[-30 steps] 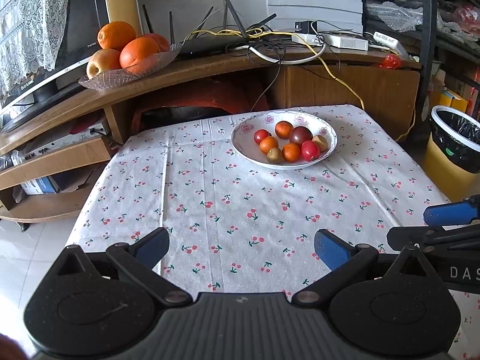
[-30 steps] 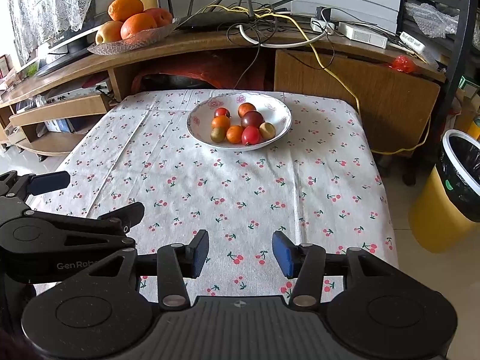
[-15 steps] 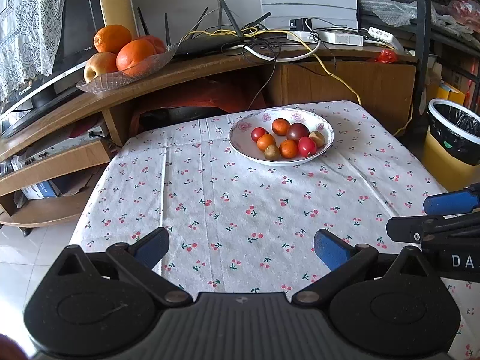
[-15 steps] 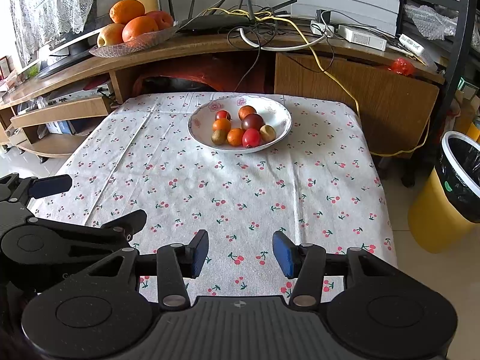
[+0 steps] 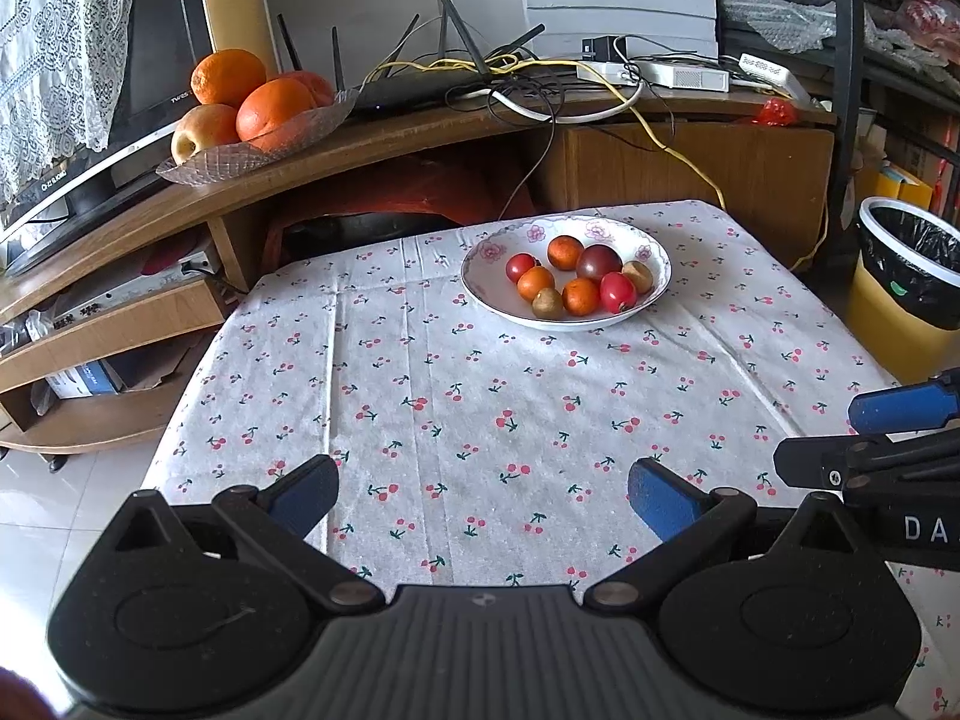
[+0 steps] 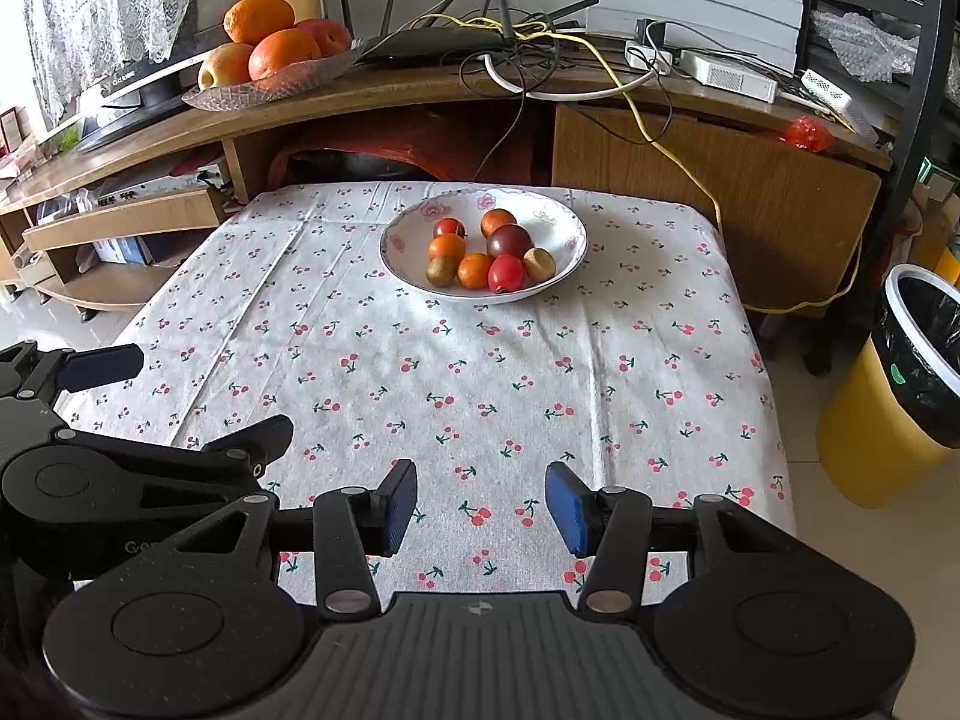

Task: Organize fruits

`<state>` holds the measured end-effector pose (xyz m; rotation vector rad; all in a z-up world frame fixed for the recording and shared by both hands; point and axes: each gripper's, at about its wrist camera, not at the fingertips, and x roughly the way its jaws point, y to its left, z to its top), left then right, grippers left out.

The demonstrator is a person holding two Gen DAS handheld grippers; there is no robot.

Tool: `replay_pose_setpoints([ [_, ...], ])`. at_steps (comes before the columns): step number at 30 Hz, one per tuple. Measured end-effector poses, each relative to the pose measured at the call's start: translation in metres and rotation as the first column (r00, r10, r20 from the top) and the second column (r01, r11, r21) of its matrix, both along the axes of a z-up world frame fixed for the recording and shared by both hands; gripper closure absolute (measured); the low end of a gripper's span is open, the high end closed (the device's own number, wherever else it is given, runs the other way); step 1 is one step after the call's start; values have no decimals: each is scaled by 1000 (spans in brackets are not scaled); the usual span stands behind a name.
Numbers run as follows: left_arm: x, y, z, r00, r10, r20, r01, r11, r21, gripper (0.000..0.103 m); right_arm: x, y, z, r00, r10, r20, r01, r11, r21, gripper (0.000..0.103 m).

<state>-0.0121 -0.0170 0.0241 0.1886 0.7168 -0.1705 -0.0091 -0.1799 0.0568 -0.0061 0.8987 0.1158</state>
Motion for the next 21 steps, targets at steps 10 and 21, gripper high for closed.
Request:
replay_pose_setpoints([
  [10, 0, 1, 0, 1000, 0, 0, 0, 1000, 7, 0, 0, 1, 0, 1000, 2, -1, -2, 1000, -2, 59],
  [21, -1, 0, 0, 1000, 1, 2, -1, 1000, 15, 0, -1, 1, -1, 1000, 3, -1, -3, 1000, -5, 59],
])
